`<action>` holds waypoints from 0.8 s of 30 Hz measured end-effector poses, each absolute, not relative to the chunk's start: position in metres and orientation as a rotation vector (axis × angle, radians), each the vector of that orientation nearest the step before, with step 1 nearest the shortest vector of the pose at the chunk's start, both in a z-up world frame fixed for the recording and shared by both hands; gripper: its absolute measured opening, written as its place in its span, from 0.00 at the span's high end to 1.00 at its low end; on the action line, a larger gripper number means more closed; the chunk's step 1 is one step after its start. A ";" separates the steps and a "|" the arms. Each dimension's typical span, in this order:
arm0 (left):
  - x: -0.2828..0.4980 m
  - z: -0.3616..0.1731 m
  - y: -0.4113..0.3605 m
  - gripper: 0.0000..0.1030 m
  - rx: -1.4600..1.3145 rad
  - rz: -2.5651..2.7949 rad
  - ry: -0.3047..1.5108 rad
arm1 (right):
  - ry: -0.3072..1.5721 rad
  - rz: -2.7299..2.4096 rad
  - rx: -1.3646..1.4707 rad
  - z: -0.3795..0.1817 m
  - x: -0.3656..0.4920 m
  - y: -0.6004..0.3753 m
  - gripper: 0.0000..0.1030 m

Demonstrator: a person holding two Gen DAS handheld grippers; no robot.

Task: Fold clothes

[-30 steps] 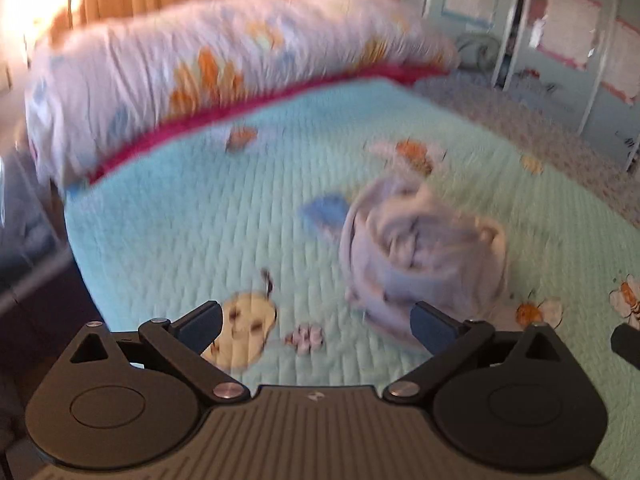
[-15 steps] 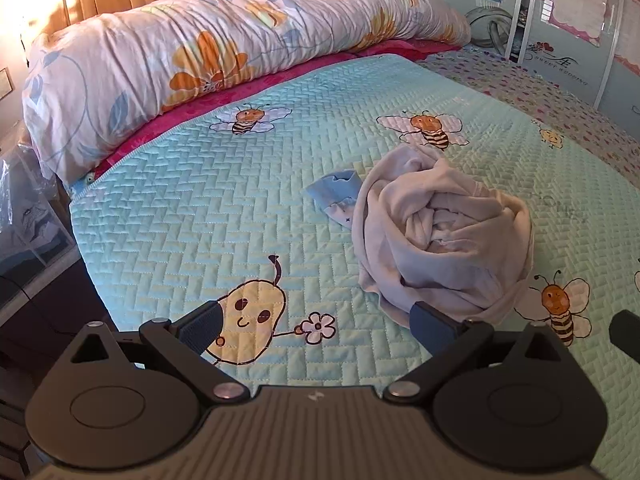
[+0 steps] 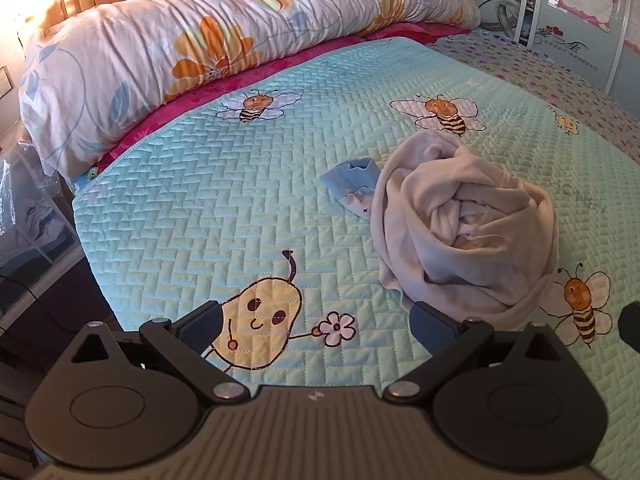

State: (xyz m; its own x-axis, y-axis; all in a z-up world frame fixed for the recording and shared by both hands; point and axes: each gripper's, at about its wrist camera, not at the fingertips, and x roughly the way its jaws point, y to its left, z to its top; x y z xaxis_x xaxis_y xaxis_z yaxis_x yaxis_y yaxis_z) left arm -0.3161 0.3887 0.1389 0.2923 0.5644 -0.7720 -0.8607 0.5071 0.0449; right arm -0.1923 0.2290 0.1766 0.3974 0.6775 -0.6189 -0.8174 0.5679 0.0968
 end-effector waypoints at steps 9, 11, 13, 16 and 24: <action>-0.312 0.136 0.388 0.01 -0.405 0.992 0.864 | 0.726 0.954 -0.311 0.176 -0.189 0.248 0.01; -0.310 0.137 0.387 0.01 -0.397 0.994 0.875 | 0.748 0.942 -0.337 0.174 -0.188 0.253 0.01; -0.308 0.137 0.387 0.01 -0.391 0.994 0.885 | 0.760 0.936 -0.357 0.173 -0.188 0.257 0.01; -0.304 0.138 0.388 0.01 -0.383 0.995 0.902 | 0.777 0.918 -0.388 0.171 -0.187 0.263 0.01; -0.295 0.140 0.391 0.01 -0.355 1.004 0.919 | 0.799 0.909 -0.404 0.170 -0.184 0.273 0.01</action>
State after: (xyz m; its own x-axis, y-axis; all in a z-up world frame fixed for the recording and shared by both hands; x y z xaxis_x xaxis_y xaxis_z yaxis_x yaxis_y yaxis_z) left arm -0.2948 0.3912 0.1396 0.2173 0.5661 -0.7952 -0.8421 0.5206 0.1405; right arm -0.1838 0.2730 0.1704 0.3621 0.5413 -0.7589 -0.8222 0.5691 0.0135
